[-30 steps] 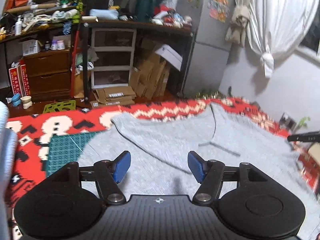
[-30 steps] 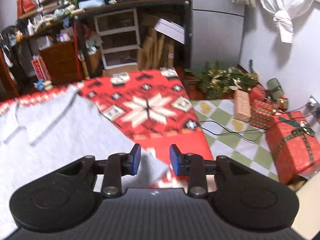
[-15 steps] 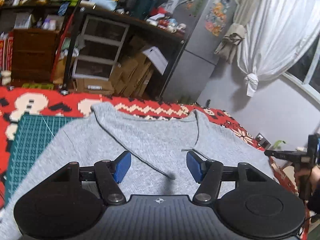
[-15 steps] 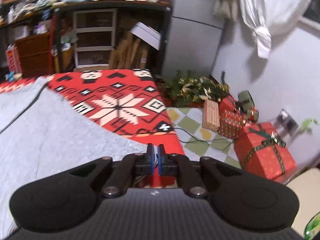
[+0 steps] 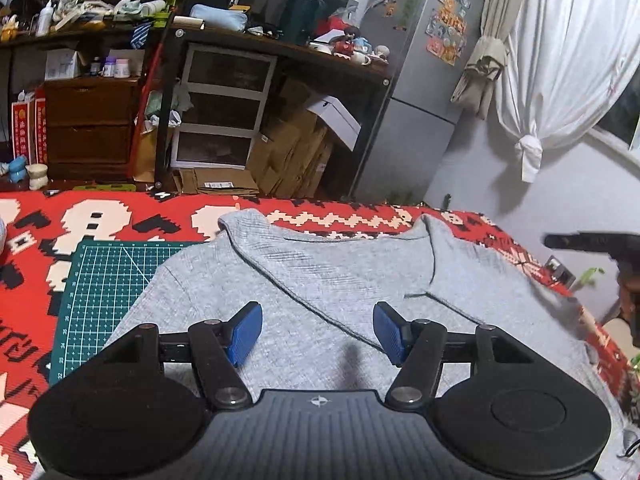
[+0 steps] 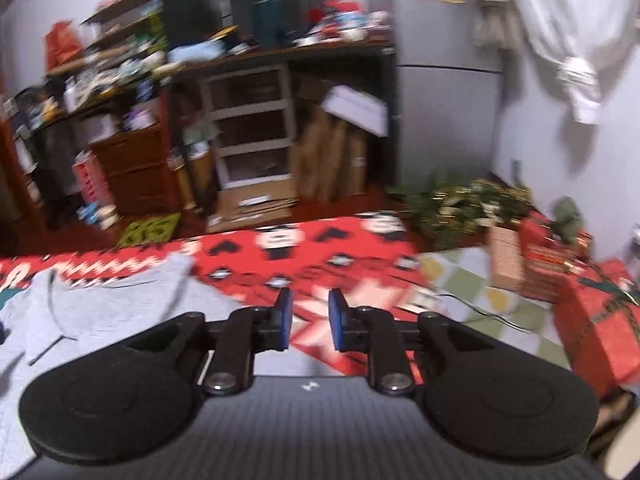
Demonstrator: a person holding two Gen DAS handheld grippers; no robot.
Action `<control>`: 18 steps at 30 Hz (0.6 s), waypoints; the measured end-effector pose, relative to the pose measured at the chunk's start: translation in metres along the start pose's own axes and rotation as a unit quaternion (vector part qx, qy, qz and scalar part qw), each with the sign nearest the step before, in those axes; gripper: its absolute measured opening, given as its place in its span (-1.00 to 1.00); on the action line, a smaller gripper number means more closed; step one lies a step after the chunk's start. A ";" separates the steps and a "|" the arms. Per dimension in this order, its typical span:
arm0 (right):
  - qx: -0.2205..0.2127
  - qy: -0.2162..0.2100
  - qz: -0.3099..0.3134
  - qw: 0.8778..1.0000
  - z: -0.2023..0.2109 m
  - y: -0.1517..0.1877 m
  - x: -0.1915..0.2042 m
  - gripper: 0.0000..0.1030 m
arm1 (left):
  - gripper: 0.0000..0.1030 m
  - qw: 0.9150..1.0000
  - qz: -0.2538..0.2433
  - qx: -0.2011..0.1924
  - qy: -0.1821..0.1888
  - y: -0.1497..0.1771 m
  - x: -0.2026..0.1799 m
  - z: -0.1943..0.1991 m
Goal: Fold clothes
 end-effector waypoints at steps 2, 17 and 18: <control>0.011 -0.009 0.014 1.000 -0.017 -0.004 0.021 -0.58 | 0.18 1.000 -0.003 0.002 -0.001 0.001 0.000 -0.001; 0.053 -0.004 0.077 0.996 -0.073 0.025 0.063 -0.58 | 0.18 1.000 -0.001 0.020 0.007 0.009 0.000 -0.009; 0.055 -0.005 0.077 0.996 -0.074 0.025 0.061 -0.63 | 0.18 1.000 -0.003 0.021 0.008 0.009 0.000 -0.009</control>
Point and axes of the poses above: each gripper's, at about its wrist camera, not at the fingertips, and z roughly against the way its jaws point, x to its left, y to its underside, the point moved 10 cm from there along -z, roughly the way its jaws point, and after that the axes turned 6 degrees about y, right-handed, at the moved point
